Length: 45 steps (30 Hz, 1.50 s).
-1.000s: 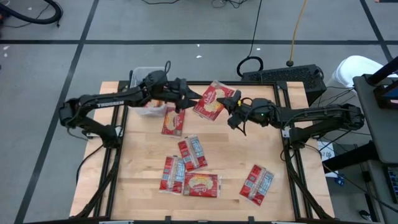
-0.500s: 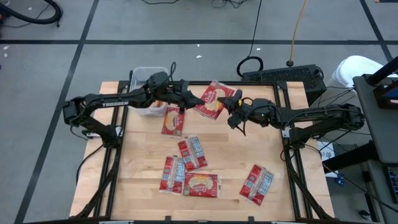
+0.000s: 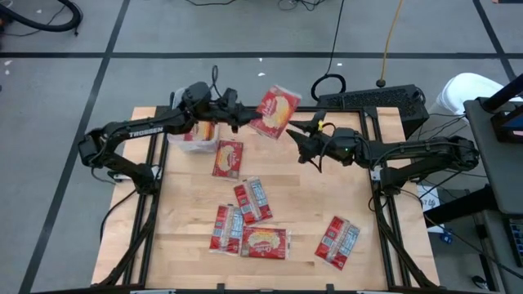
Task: Sort popcorn bags into baskets
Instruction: Put the red popcorn bag into the transparent container
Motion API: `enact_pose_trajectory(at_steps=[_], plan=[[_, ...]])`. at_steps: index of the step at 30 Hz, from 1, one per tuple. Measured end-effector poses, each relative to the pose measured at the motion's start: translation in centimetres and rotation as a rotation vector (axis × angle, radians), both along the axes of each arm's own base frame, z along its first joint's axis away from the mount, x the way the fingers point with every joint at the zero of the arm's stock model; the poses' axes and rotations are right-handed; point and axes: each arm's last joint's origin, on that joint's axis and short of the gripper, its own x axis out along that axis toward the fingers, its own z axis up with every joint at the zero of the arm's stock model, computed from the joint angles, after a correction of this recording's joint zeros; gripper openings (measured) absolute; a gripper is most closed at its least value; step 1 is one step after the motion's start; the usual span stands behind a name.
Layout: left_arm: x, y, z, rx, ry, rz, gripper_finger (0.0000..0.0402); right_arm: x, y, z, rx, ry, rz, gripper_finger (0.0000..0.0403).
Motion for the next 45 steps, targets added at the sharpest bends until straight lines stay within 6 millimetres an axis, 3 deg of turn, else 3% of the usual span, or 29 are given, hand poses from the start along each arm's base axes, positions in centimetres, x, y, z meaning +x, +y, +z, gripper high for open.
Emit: enact_pose_trajectory(at_steps=[9,20,36,45], plan=[[-3.3,2.0,2.0,0.120,-0.043,0.116,0.0024,0.0,-0.1,0.0,0.474,-0.296,-0.042,0.0155],[-8.0,2.1,3.4,0.242,0.079,0.217,0.0024,-0.4,-1.7,-0.7,0.753,-0.434,-0.145,0.0155],[-15.8,-0.5,2.6,0.312,0.496,0.411,0.0024,-1.1,-4.3,-1.8,1.266,-0.661,-0.266,0.0155],[-18.6,-0.9,0.9,0.270,0.736,0.439,0.0025,-1.4,-4.8,-2.3,1.428,-0.684,-0.307,0.0155]])
